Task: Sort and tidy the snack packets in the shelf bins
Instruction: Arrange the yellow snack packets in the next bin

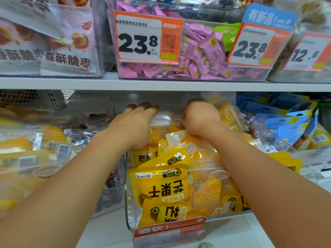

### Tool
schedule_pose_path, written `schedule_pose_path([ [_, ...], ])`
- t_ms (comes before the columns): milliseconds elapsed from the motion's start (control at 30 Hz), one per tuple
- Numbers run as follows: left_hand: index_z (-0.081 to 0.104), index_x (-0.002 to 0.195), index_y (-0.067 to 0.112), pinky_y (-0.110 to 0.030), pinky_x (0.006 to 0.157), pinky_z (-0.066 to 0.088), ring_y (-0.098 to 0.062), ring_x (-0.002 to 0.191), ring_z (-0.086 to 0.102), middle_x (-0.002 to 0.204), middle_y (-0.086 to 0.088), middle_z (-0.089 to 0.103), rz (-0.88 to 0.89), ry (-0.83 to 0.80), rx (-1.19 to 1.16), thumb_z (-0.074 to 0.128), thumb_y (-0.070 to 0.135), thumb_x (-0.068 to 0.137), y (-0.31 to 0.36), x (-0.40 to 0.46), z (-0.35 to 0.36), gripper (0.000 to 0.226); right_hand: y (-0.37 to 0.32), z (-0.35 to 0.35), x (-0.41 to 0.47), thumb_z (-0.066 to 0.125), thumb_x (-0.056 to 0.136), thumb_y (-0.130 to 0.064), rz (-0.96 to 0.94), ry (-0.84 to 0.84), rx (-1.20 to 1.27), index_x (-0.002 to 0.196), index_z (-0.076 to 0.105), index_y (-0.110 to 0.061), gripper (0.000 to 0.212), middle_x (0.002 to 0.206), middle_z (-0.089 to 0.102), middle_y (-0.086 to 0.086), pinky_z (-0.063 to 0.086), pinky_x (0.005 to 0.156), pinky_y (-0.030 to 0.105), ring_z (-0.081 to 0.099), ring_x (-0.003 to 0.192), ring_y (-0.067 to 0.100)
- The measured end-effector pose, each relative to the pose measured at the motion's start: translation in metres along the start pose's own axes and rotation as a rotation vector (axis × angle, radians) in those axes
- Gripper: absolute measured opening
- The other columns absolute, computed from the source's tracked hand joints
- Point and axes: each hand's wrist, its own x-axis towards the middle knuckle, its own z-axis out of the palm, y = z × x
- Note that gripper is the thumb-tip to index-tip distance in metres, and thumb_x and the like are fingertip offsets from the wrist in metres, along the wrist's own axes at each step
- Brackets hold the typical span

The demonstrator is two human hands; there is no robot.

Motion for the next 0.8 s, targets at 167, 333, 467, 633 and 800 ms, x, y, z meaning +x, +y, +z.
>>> schedule_pose_path([
  [167,0.017,0.155,0.030,-0.049,0.113,0.036,-0.030,0.143,0.026,0.156,0.001,0.030,-0.020,0.011,-0.014,0.081,0.033,0.081,0.001,-0.001,0.000,0.097,-0.002,-0.008,-0.018,0.066,0.090,-0.014,-0.069,0.171,-0.044,0.100,0.072,-0.017,0.012,0.100,0.069,0.011,0.040,0.068,0.032,0.066,0.095,0.037],
  [333,0.016,0.155,0.027,-0.051,0.119,0.027,-0.029,0.153,0.008,0.166,0.000,0.012,-0.034,-0.008,0.002,0.077,0.034,0.085,-0.001,-0.002,0.002,0.093,0.013,-0.016,-0.026,0.062,0.089,-0.014,-0.101,0.298,-0.077,0.092,0.072,-0.019,0.012,0.093,0.066,0.008,0.038,0.062,0.033,0.064,0.086,0.037],
  [467,0.014,0.157,0.025,-0.048,0.123,0.019,-0.027,0.154,0.001,0.168,0.001,0.002,-0.050,-0.030,-0.010,0.075,0.035,0.087,-0.002,-0.001,0.003,0.093,0.027,-0.015,-0.036,0.059,0.088,-0.021,-0.195,0.326,-0.079,0.091,0.068,-0.020,0.010,0.092,0.059,0.002,0.033,0.060,0.034,0.061,0.084,0.035],
  [633,0.012,0.158,0.026,-0.047,0.124,0.018,-0.024,0.154,0.001,0.168,0.003,0.002,-0.065,-0.037,-0.050,0.075,0.035,0.087,-0.007,0.005,0.005,0.096,0.037,-0.014,-0.052,0.063,0.086,-0.010,-0.347,0.451,-0.036,0.082,0.075,-0.018,0.015,0.089,0.060,-0.003,0.049,0.055,0.038,0.061,0.069,0.028],
  [800,0.020,0.157,0.026,-0.047,0.115,0.036,-0.029,0.146,0.029,0.159,-0.003,0.032,-0.071,0.063,-0.142,0.087,0.034,0.074,-0.010,0.012,0.007,0.107,0.040,-0.033,-0.067,0.063,0.087,-0.005,-0.493,0.795,0.249,0.089,0.078,-0.012,0.017,0.095,0.074,0.000,0.055,0.061,0.039,0.071,0.076,0.027],
])
